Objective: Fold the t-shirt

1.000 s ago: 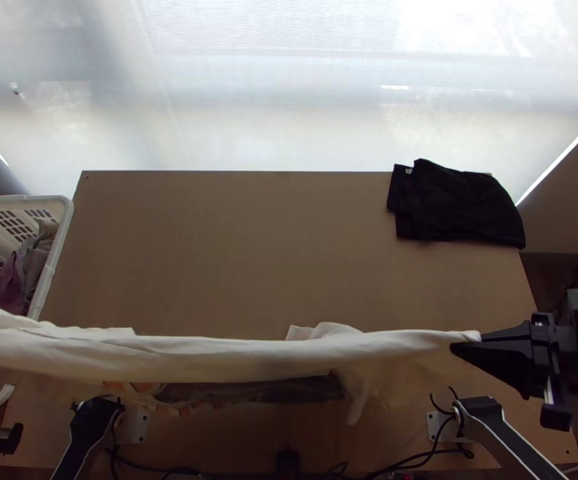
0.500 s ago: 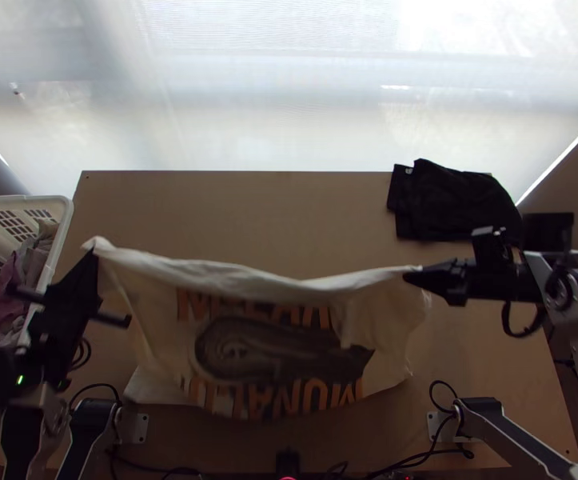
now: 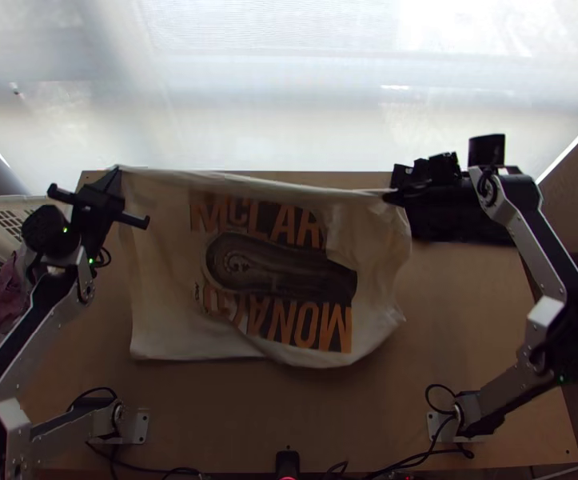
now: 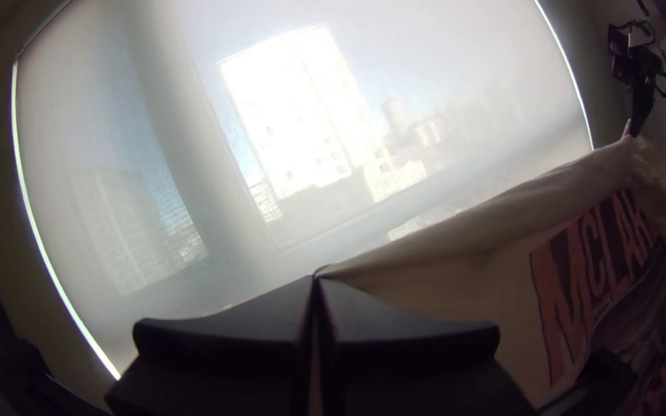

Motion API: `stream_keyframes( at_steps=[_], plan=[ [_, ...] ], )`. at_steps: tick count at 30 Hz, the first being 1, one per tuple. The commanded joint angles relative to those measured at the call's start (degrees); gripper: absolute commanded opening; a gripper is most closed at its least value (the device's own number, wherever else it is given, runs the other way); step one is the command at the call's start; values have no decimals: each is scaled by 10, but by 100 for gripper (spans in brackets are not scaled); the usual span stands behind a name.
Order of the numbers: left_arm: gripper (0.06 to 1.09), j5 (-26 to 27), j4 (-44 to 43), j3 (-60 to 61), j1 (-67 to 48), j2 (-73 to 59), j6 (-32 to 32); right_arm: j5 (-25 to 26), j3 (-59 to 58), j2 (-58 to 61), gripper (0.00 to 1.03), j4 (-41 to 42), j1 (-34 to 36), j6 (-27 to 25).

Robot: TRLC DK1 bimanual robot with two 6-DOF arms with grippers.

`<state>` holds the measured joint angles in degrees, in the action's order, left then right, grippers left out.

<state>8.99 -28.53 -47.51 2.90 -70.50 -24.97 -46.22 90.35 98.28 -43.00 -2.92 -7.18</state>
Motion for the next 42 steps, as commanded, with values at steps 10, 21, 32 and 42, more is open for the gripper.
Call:
stream_keyframes(
  at_steps=[10, 21, 32, 42],
  plan=[
    [10, -50, 4, -130, -89, -272, -90, 49, 285, 316, 3, -18, -46, 67],
    [10, -60, 38, -119, -69, -322, -126, 67, 293, 344, 3, -73, -39, 43],
    [10, -67, 46, -160, -32, -413, -133, 115, 396, 437, 3, -73, -38, 52],
    [10, -68, 68, -151, -37, -387, -143, 119, 406, 432, 3, -129, -36, 40]
  ],
)
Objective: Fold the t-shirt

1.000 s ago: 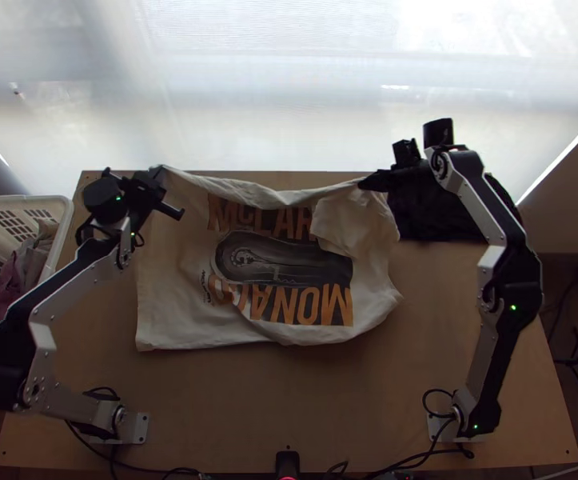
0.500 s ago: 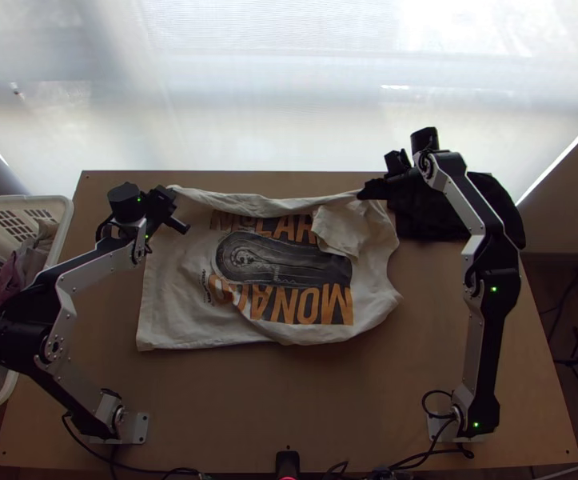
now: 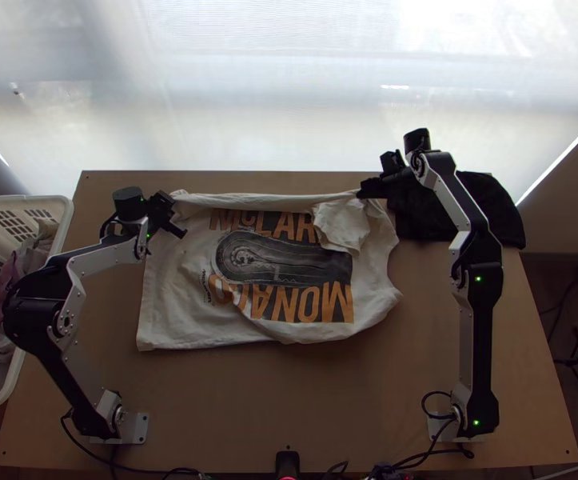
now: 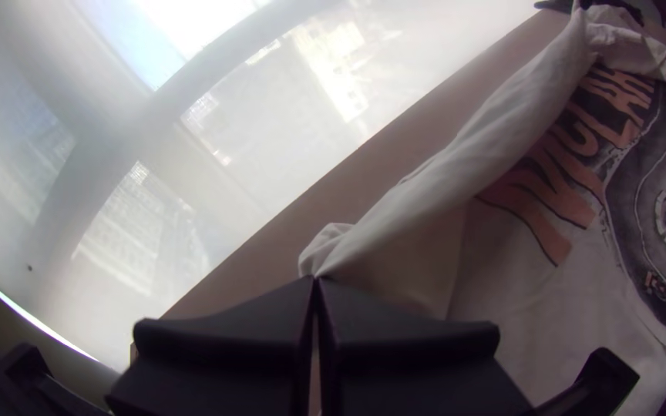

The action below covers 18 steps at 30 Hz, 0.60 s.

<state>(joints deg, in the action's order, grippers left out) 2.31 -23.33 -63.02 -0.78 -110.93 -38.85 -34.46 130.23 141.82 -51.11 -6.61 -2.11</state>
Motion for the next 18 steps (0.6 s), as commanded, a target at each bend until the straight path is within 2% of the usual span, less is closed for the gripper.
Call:
stream_keyframes(
  at_steps=[1, 5, 12, 18],
  plan=[
    [10, -1, 21, 11, -1, 29, -4, -7, 0, -11, 3, -68, -1, -25],
    [10, 0, 42, 47, -10, 89, -14, -20, -86, -75, 3, -85, -9, -53],
    [10, 55, 217, 99, -34, 211, -29, -37, -159, -132, 3, -172, -15, -92],
    [10, 58, 243, 161, -34, 259, -91, -46, -196, -138, 3, -187, 20, -105]
  ],
)
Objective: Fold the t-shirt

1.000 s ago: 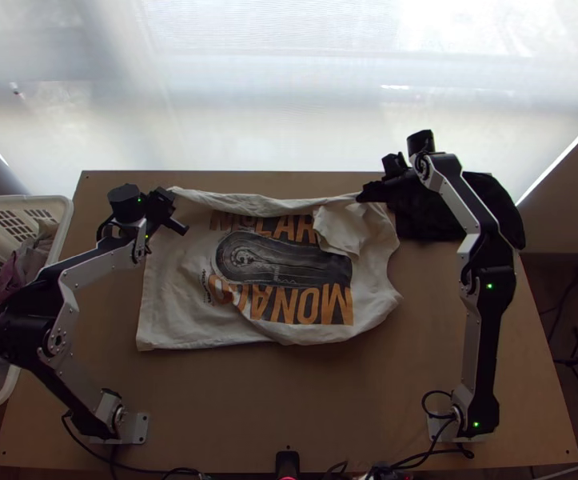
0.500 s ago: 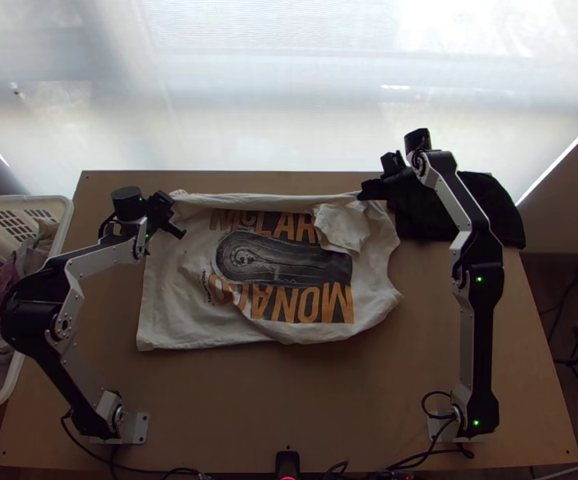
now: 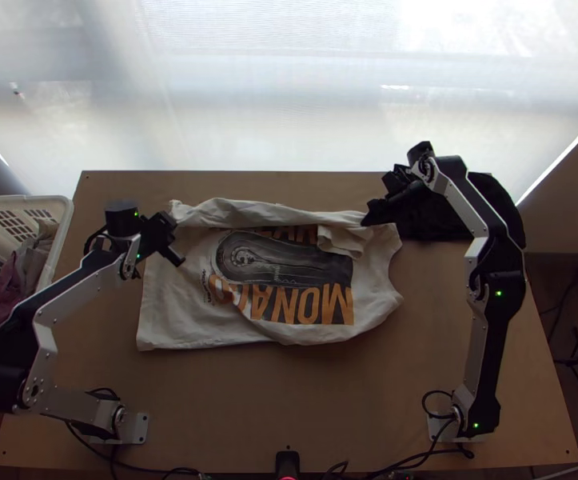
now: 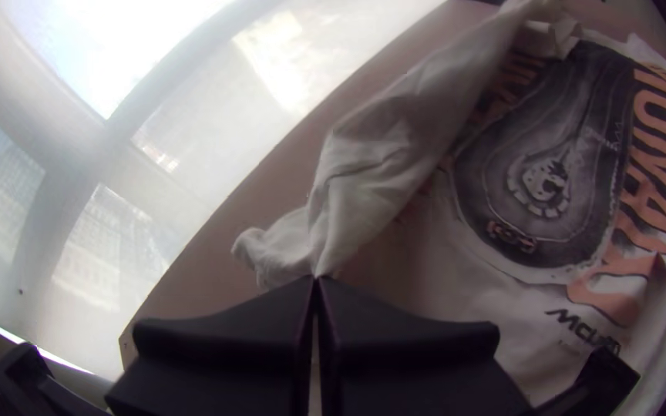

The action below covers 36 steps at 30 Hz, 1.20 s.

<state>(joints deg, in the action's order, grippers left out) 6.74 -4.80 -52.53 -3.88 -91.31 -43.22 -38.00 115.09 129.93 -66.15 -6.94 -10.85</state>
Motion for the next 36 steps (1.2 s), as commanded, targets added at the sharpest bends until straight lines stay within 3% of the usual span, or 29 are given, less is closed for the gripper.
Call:
stream_keyframes(
  at_steps=[1, 8, 26, 36],
  plan=[
    [10, 13, 59, 60, 2, 68, -49, -14, -43, -20, 3, -46, 27, -21],
    [10, 22, 83, 69, 35, 101, -82, -22, -52, -34, 3, -108, 45, -57],
    [10, 22, 110, 142, -13, 127, -99, -21, -100, 7, 3, -102, 11, -72],
    [10, 22, 124, 152, 17, 136, -127, -6, -119, 9, 3, -101, 32, -86]
  ],
)
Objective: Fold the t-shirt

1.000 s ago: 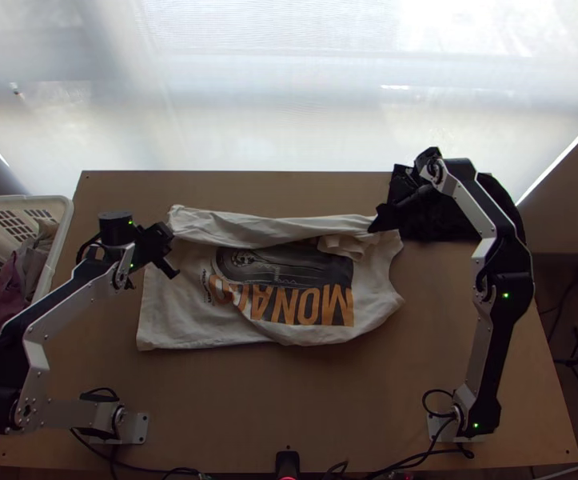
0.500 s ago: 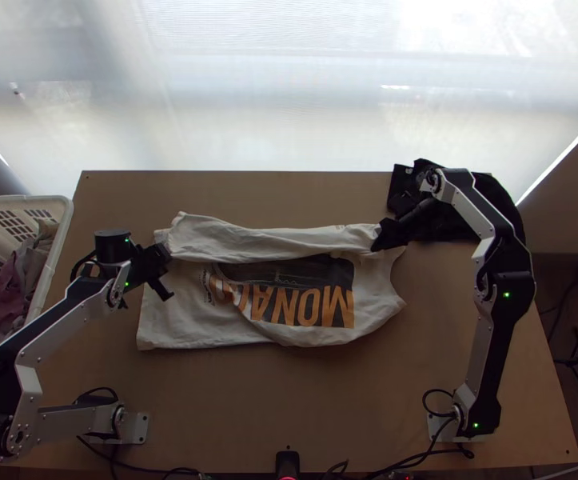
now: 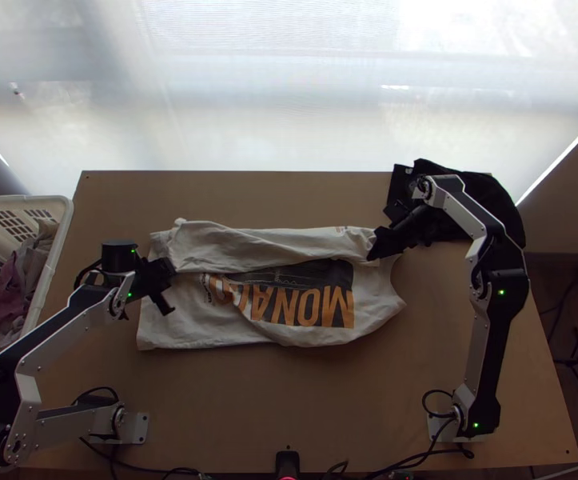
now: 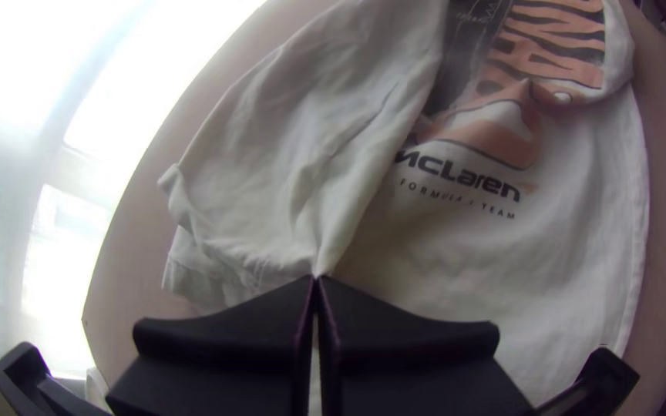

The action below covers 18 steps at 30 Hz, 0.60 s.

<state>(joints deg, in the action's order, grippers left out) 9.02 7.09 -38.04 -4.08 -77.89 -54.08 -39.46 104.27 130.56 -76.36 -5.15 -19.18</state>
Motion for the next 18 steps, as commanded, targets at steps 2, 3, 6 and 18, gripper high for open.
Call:
stream_keyframes(
  at_steps=[2, 3, 6, 18],
  plan=[
    [10, -1, 6, 9, 21, 3, -20, 9, -19, 3, 3, 1, 16, -2],
    [10, -1, 6, 10, 21, 3, -22, 9, -23, 3, 3, 1, 16, -2],
    [12, -1, 0, 10, 21, -2, -22, 9, -34, 3, 3, 1, 13, -2],
    [105, -7, -7, -28, 38, -17, 1, 7, -35, -21, 99, 0, -13, -9]
  ],
)
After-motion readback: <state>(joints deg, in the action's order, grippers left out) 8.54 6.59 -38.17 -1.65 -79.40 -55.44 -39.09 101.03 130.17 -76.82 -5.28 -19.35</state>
